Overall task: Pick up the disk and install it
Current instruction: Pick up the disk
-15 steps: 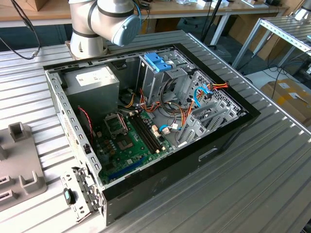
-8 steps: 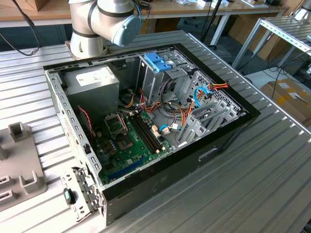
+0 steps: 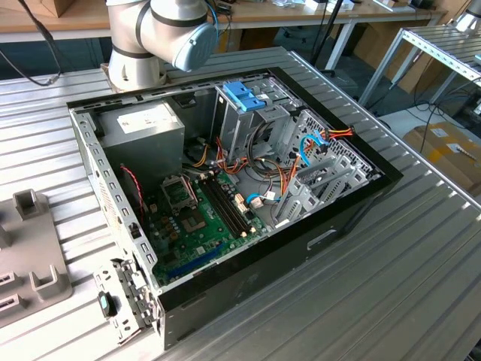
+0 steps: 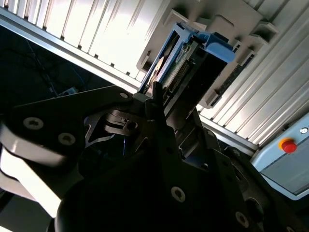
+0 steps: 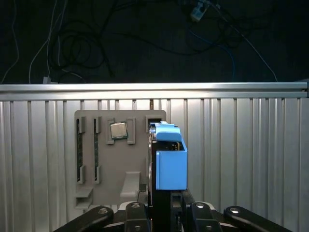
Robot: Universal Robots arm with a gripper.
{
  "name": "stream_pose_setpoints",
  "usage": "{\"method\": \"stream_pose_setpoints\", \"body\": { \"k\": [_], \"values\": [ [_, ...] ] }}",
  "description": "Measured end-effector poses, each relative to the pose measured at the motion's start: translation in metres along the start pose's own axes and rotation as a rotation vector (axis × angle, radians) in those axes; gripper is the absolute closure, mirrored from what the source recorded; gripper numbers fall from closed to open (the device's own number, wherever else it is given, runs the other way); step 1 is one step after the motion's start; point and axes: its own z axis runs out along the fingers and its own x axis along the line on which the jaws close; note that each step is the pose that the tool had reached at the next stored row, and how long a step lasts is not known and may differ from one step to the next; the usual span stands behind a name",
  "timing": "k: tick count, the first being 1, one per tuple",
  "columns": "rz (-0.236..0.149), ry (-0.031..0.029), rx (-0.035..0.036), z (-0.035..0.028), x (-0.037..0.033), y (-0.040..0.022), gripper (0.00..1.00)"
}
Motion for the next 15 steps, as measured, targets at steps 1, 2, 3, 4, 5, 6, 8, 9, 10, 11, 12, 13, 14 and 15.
{"method": "stream_pose_setpoints", "body": {
  "k": [1, 2, 3, 4, 5, 6, 8, 9, 10, 11, 12, 13, 14, 15],
  "values": [
    [0.000, 0.0002, 0.0000, -0.0014, -0.0001, 0.0000, 0.65],
    [0.000, 0.0004, 0.0000, -0.0022, -0.0001, 0.0000, 0.65],
    [0.000, 0.0006, 0.0000, -0.0028, -0.0001, 0.0000, 0.65],
    [0.000, 0.0006, 0.0001, -0.0045, -0.0001, 0.0000, 0.65],
    [0.000, 0.0007, 0.0001, -0.0065, -0.0002, 0.0000, 0.65],
    [0.000, 0.0007, 0.0002, -0.0081, -0.0002, 0.0000, 0.65],
    [0.000, 0.0007, 0.0000, -0.0142, -0.0004, 0.0000, 0.65],
    [0.000, 0.0008, 0.0000, -0.0195, -0.0005, -0.0001, 0.65],
    [0.000, 0.0008, -0.0001, -0.0233, -0.0007, -0.0001, 0.65],
    [0.000, 0.0008, 0.0001, -0.0241, -0.0007, -0.0001, 0.65],
    [0.000, 0.0009, 0.0000, -0.0241, -0.0007, -0.0001, 0.65],
    [0.000, 0.0009, 0.0000, -0.0241, -0.0007, -0.0001, 0.65],
    [0.000, 0.0009, 0.0000, -0.0241, -0.0007, -0.0001, 0.65],
    [0.000, 0.0010, 0.0000, -0.0241, -0.0007, -0.0001, 0.65]
  ]
}}
